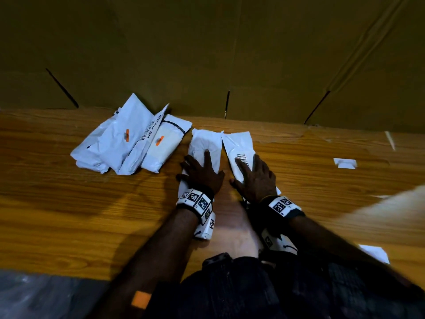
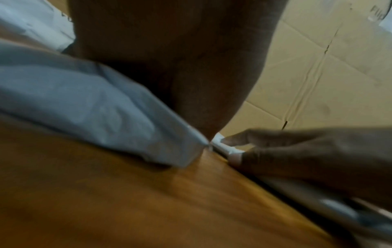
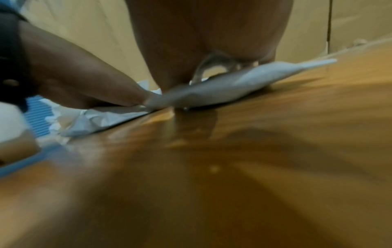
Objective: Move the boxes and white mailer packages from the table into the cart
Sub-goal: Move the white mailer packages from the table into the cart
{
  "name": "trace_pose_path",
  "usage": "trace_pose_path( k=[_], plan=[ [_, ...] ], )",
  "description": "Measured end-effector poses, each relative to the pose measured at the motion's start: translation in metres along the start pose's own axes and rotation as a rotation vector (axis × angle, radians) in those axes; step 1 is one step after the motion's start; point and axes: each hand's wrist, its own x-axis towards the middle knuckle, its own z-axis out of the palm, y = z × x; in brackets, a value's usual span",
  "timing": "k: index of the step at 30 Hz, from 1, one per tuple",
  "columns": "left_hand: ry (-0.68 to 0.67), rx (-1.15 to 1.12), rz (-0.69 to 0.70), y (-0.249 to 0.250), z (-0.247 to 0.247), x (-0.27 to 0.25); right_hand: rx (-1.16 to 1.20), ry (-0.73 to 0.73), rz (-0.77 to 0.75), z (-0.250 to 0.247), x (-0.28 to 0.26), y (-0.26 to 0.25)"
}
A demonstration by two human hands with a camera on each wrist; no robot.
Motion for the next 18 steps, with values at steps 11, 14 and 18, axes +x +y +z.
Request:
trace_pose_path(
  k=[11, 14, 18],
  plan=[
    [0.093, 0.052, 0.044, 0.002, 0.002, -0.026, 0.046, 0.038, 0.110, -0.004, -0.051, 0.019],
    [0.077, 0.015, 0.049, 0.007, 0.002, -0.039, 0.153, 0.019, 0.120, -0.008, -0.066, 0.036],
    [0.067, -0.086, 0.125, 0.010, 0.011, -0.066, 0.309, 0.059, 0.145, -0.008, -0.093, 0.058]
  ],
)
